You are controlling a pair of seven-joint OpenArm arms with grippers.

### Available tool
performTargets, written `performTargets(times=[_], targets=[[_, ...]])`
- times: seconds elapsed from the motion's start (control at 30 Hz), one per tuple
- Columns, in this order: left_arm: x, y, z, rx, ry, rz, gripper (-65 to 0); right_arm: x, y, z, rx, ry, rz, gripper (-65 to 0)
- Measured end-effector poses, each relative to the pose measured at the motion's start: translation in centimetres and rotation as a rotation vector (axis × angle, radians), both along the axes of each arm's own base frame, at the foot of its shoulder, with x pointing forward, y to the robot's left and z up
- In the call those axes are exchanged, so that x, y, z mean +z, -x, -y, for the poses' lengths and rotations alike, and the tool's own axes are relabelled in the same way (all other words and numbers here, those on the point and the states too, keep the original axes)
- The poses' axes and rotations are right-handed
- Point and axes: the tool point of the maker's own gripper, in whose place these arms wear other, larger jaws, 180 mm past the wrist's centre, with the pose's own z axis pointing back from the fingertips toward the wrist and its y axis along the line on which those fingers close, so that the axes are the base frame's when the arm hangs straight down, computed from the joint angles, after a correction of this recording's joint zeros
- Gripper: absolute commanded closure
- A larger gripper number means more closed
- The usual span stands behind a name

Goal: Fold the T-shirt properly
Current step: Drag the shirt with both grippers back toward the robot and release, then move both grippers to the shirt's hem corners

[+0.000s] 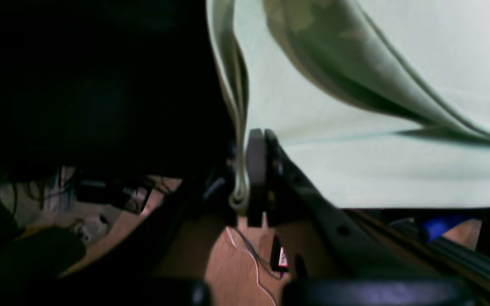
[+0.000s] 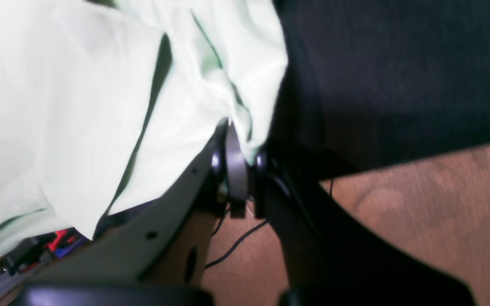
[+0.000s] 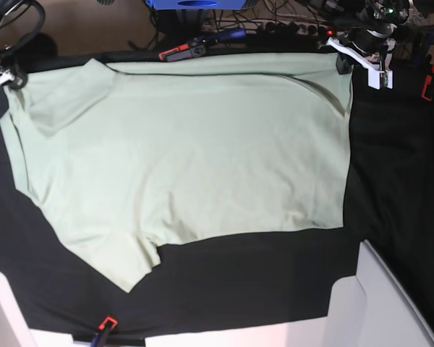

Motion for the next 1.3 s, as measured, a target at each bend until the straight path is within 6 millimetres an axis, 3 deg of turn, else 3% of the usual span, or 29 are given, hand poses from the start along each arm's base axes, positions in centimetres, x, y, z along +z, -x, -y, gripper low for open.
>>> performTargets(times=[0.27, 0.5, 0.57, 0.63, 0.7, 0.73, 0.83, 0.9, 1.0, 1.07, 1.17, 1.3], targets=[[-0.1, -0.1, -0.2, 0.005, 0.0, 0.003, 0.0, -0.5, 0.8, -0.7, -0.005, -0.013, -0.011, 0.0], [-2.1, 0.9, -0.1, 0.036, 0.03, -0.045, 0.0, -0.8, 0.7, -1.5, -0.009, -0.029, -0.012, 0.0], [-2.0, 0.7, -0.1, 0.034, 0.029, -0.038, 0.0, -0.8, 0.7, -1.6, -0.009, -0.03, -0.012, -6.4], [-1.7, 0.6, -0.2, 0.034, 0.022, -0.034, -5.0, -0.9, 0.8, -1.7, -0.011, -0.033, -0.012, -19.3], [-1.2, 0.4, -0.6, 0.035, 0.009, -0.027, -18.3, -0.8, 0.6, -2.2, -0.021, -0.051, 0.01, -34.8], [-0.9, 0.4, -1.1, 0.05, -0.001, -0.02, -26.4, -0.7, 0.6, -2.3, -0.014, -0.056, 0.013, -39.2], [-0.1, 1.4, -3.9, 0.11, -0.059, -0.02, -49.2, -0.6, 0.7, -2.3, -0.015, -0.066, 0.004, -39.6], [0.6, 2.4, -5.7, 0.155, -0.091, -0.026, -57.6, -0.5, 1.2, -1.7, -0.049, -0.062, 0.003, -39.9], [2.1, 3.8, -8.8, 0.228, -0.148, -0.013, -59.6, -0.1, 2.7, -0.7, -0.045, -0.021, -0.061, -40.0], [3.6, 4.1, -10.6, 0.266, -0.199, 0.006, -59.6, 1.1, 2.6, 0.5, -0.038, 0.037, -0.059, -40.0], [6.2, 2.3, -11.3, 0.239, -0.256, 0.069, -59.6, 4.1, 0.5, 2.5, -0.01, 0.147, 0.009, -40.0], [8.4, -1.5, -10.8, 0.214, -0.265, 0.18, -59.6, 6.6, -5.3, 3.3, 0.152, 0.23, 0.074, -40.0]])
